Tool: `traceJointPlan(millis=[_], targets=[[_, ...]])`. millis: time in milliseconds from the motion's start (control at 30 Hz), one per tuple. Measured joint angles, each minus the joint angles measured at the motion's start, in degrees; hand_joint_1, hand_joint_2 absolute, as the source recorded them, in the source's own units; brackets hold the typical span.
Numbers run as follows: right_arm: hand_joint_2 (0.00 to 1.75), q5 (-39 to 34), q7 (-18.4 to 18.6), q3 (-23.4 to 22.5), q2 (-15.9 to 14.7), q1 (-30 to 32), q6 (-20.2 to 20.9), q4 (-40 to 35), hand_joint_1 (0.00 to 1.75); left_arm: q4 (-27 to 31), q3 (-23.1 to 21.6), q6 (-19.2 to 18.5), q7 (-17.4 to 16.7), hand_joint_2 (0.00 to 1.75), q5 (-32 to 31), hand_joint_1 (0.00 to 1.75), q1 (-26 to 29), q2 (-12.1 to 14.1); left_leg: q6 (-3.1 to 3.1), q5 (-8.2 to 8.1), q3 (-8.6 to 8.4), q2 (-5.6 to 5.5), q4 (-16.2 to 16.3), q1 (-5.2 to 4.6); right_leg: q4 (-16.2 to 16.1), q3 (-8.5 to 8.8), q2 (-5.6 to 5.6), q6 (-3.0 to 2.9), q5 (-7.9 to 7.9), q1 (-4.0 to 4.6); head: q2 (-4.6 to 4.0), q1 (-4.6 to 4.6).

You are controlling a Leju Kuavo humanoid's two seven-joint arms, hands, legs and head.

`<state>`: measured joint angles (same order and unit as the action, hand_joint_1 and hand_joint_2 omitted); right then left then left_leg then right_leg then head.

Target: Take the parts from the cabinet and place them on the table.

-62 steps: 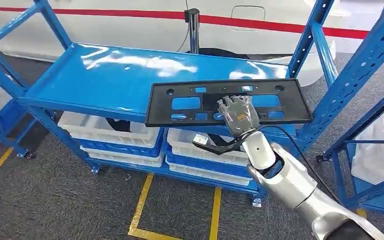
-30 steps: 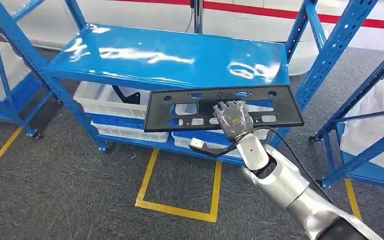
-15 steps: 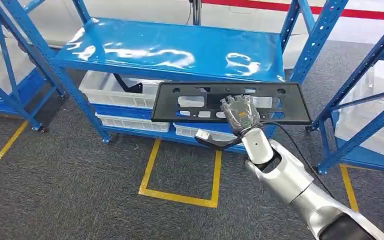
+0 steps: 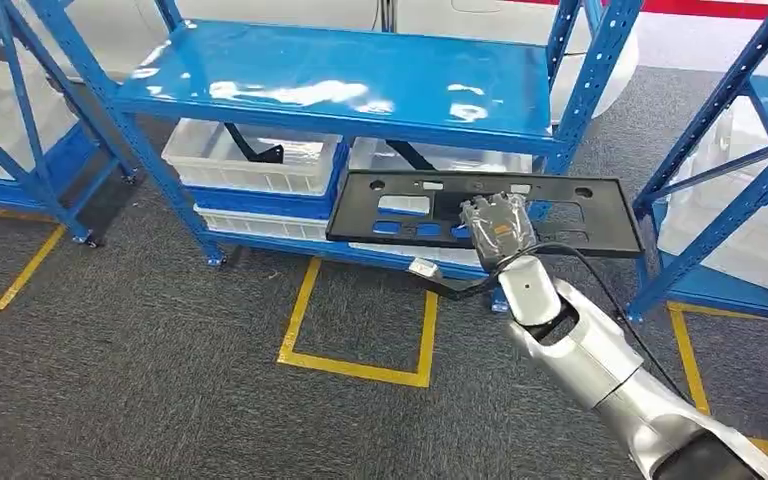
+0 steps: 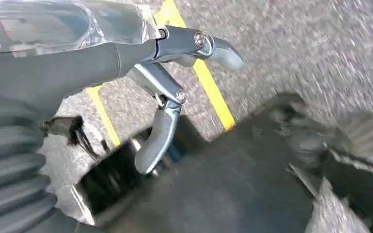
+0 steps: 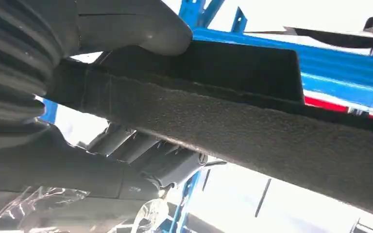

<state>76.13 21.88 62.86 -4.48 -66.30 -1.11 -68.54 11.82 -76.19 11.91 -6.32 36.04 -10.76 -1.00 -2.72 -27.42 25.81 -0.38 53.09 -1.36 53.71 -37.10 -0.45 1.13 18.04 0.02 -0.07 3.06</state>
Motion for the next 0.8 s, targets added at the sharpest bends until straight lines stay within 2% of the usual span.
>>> traceJointPlan(millis=[67,100,133,167,200,233,267,300,333,367,400,433,467,500,533,567,633,667,700,733,767,800], targets=[[1.75,0.0,0.0,0.0,0.0,-0.1,0.1,-0.1,1.75,0.0,0.0,-0.1,0.0,1.75,0.0,0.00,0.1,-0.1,-0.54,0.58,0.53,0.00,-0.1,-0.35,-0.1,-0.34,0.05,0.49,-1.04,-0.35,0.00,0.00],[1.75,-0.1,0.0,0.0,-0.2,0.1,0.2,-0.1,1.75,0.1,0.0,-0.2,0.0,1.75,0.0,0.00,0.1,-0.4,-1.06,1.89,1.28,0.13,-0.6,0.08,-0.4,-0.71,0.24,0.97,-1.46,0.00,-0.02,0.02],[1.75,-0.1,0.0,0.0,-0.5,0.1,0.3,-0.2,1.75,0.1,0.0,-0.3,0.0,1.75,0.0,0.00,-0.1,-0.4,-1.26,2.71,1.79,0.22,-0.6,0.31,0.5,-1.54,0.36,1.34,0.65,-0.35,0.00,-0.02],[1.75,-0.3,0.0,0.0,-0.5,0.1,0.4,-0.2,1.75,0.1,0.0,-0.2,0.0,1.75,0.0,0.00,-0.1,-0.4,-1.59,3.22,2.44,0.23,-0.6,0.39,2.4,-2.40,0.41,1.52,3.34,-0.31,0.00,0.00],[1.75,-0.5,0.0,0.0,-0.7,0.1,0.3,-0.2,1.75,0.1,0.0,-0.2,0.1,1.75,-0.1,0.00,-0.1,-0.4,-1.72,3.99,3.21,0.26,-0.6,0.40,6.5,-3.66,0.41,1.83,7.30,-0.52,0.00,-0.02],[1.75,-0.6,0.0,0.0,-0.9,0.1,0.3,-0.2,1.75,0.1,0.0,-0.2,0.1,1.75,-0.2,0.00,-0.1,-0.5,-1.69,4.92,4.33,0.28,-0.5,0.40,12.9,-5.38,0.41,2.22,11.28,-0.67,-0.02,0.00],[1.75,-0.7,0.0,0.0,-0.9,0.2,0.4,-0.2,1.75,0.1,0.0,-0.2,0.1,1.75,-0.3,0.00,-0.1,-0.5,-1.62,5.57,5.17,0.33,-0.5,0.41,17.6,-6.40,0.40,2.43,12.92,-0.75,0.00,0.00],[1.75,-0.7,0.0,0.0,-0.9,0.3,0.4,-0.2,1.75,0.1,0.0,-0.3,0.2,1.75,-0.3,0.00,-0.1,-0.5,-1.51,6.12,5.90,0.41,-0.5,0.48,20.2,-6.58,0.40,2.61,13.00,-0.87,0.00,0.00],[1.75,-1.0,0.0,0.0,-1.1,0.3,0.4,-0.2,1.75,0.1,0.0,-0.3,0.3,1.75,-0.4,0.00,-0.2,-0.5,-1.27,6.90,6.93,0.48,-0.4,0.66,20.7,-5.27,0.40,2.87,11.28,-1.08,0.00,0.00],[1.75,-1.0,0.0,0.0,-1.2,0.3,0.4,-0.2,1.75,0.1,0.0,-0.3,0.5,1.75,-0.5,0.00,-0.2,-0.5,-0.99,7.45,7.71,0.50,-0.3,0.87,18.5,-2.95,0.39,3.08,9.21,-1.30,0.00,0.00],[1.75,-1.0,0.0,0.0,-1.2,0.3,0.4,-0.2,1.75,0.1,0.0,-0.3,0.5,1.75,-0.6,0.00,-0.3,-0.5,-0.68,7.84,8.35,0.51,-0.1,1.13,15.0,-0.13,0.38,3.35,7.52,-1.51,0.00,0.00],[1.75,-1.0,0.0,0.0,-1.3,0.3,0.4,-0.4,1.75,0.1,0.1,-0.3,0.5,1.75,-0.7,0.00,-0.5,-0.5,-0.11,8.27,9.28,0.58,0.5,1.48,8.4,4.90,0.36,3.97,6.27,-1.91,0.00,0.00],[1.75,-1.0,0.0,0.0,-1.4,0.2,0.4,-0.6,1.75,0.1,0.1,-0.3,0.6,1.75,-0.9,0.00,-0.5,-0.4,0.40,8.59,9.91,0.53,1.1,1.75,3.4,7.62,0.47,4.80,9.02,-1.96,0.00,-0.02],[1.75,-0.9,0.0,-0.1,-1.4,0.1,0.5,-0.7,1.75,0.0,0.1,-0.2,0.7,1.75,-1.0,0.00,-0.6,-0.2,0.80,8.83,10.56,0.39,1.2,1.28,0.9,9.49,0.72,4.55,10.55,-1.53,0.00,-0.04],[1.75,-0.9,0.0,-0.1,-1.4,0.2,0.6,-0.9,1.75,0.1,0.1,-0.1,0.7,1.75,-1.1,0.00,-0.6,-0.3,0.96,9.24,10.40,0.40,1.4,1.17,1.7,8.72,1.11,3.01,9.53,-1.54,-0.02,0.03],[1.75,-0.8,0.0,-0.1,-1.6,0.1,0.8,-0.9,1.75,0.1,0.1,0.2,0.7,1.75,-1.2,0.00,-0.6,-0.3,1.11,9.76,10.61,0.40,1.4,1.04,1.7,8.35,1.03,2.72,9.61,-1.60,0.00,0.02],[1.75,-0.5,0.0,-0.1,-1.7,0.2,1.1,-1.0,1.75,0.1,0.1,0.4,0.6,1.75,-1.3,0.00,-0.6,-0.2,1.43,10.30,11.20,0.22,1.1,1.34,2.0,7.62,0.83,1.64,9.29,-1.32,0.00,0.02],[1.75,-0.4,0.0,-0.1,-1.9,0.2,1.5,-1.1,1.75,0.1,0.1,0.3,0.6,1.75,-1.3,0.00,-0.6,-0.2,1.79,9.48,11.83,0.27,1.9,1.59,1.9,6.85,0.39,0.66,8.60,-1.38,-0.02,0.00],[1.75,-0.3,0.0,-0.1,-1.9,0.2,1.5,-1.1,1.75,0.1,0.1,0.3,0.6,1.75,-1.4,0.00,-0.7,-0.2,2.05,6.62,12.63,0.37,3.9,1.66,1.9,6.28,0.10,0.10,8.10,-1.28,0.00,0.02],[1.75,-0.3,0.0,-0.1,-1.9,0.2,1.5,-1.2,1.75,0.1,0.1,0.3,0.7,1.75,-1.4,0.00,-0.8,-0.2,2.31,3.22,13.72,0.36,7.5,1.65,1.9,5.71,0.06,0.01,7.66,-1.21,-0.02,0.02],[1.75,-0.2,0.0,-0.1,-1.9,0.2,1.5,-1.2,1.75,0.1,0.2,0.3,0.7,1.75,-1.4,0.00,-0.9,-0.2,2.49,-0.64,15.31,0.39,13.3,1.63,2.0,5.01,-0.23,-0.09,7.12,-1.01,0.00,0.02],[1.75,-0.1,0.1,-0.1,-1.9,0.3,1.6,-1.4,1.75,0.1,0.2,0.3,0.7,1.75,-1.4,0.00,-1.1,-0.2,2.54,-2.77,16.51,0.39,18.1,1.62,2.0,4.44,-0.44,-0.16,6.74,-0.82,0.00,0.02]])
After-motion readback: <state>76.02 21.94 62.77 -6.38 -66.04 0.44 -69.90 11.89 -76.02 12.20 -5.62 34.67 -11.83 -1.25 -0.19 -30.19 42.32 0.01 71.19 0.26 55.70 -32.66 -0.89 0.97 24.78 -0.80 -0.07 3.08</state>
